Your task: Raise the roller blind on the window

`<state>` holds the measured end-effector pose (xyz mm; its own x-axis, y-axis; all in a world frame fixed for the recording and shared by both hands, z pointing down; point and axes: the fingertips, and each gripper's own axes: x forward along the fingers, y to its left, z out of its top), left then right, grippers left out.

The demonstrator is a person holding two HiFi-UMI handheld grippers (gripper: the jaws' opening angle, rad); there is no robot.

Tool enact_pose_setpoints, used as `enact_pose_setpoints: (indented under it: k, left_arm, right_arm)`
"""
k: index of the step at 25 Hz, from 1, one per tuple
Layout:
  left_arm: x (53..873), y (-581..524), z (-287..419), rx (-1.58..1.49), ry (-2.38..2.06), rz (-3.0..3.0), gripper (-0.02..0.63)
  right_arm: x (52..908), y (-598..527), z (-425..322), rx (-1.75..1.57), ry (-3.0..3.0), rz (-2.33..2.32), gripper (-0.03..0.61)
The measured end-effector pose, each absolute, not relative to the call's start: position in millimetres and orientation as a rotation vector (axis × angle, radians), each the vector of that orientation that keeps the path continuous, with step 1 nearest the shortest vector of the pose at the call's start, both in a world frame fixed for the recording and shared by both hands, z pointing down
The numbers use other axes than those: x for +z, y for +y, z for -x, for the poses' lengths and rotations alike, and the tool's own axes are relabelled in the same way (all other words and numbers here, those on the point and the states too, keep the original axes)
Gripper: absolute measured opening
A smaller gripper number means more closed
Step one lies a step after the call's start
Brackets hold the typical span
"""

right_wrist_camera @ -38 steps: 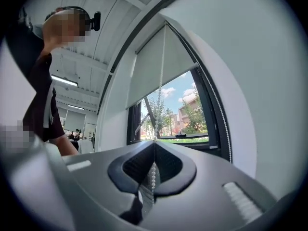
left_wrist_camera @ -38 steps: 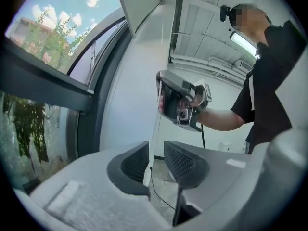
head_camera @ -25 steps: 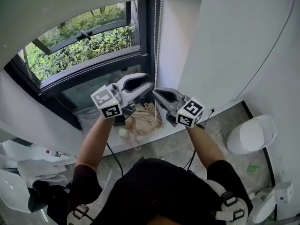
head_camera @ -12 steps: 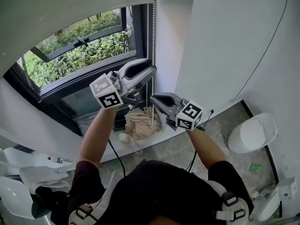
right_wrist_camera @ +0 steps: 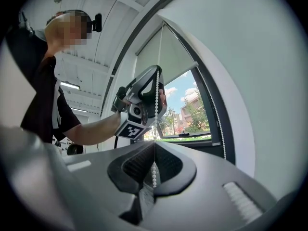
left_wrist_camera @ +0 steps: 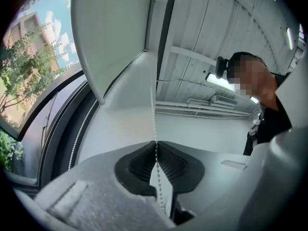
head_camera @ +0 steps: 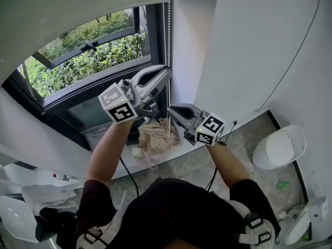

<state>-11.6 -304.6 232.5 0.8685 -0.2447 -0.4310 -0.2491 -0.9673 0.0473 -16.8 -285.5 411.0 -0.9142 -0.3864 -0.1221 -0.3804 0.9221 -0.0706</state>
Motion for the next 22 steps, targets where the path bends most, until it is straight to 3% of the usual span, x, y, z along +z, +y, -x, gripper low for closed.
enact_pose_setpoints:
  k: [5,11,13,16,22]
  left_arm:
    - [297,-320,14,0.376,0.514,2.988,0.015]
    - [397,-316,26,0.32,0.57,3.135,0.015]
    - [398,-317,28,0.311,0.594,3.124,0.015]
    - [395,-318,32,0.276,0.607,3.118,0.015]
    - [393,-314,36,0.374,0.622,3.154,0.015]
  right_arm:
    - [477,-282,22,-0.169,3.123,0.605,0.006]
    - [572,-267,23,-0.318,3.369,0.626,0.009]
    - [560,-269,21,-0.334,3.315,0.617,0.018]
    - [505,-278,14,-0.228,3.181,0.631,0.097]
    - [353,-297,8,0.015,2.877,0.633,0.103]
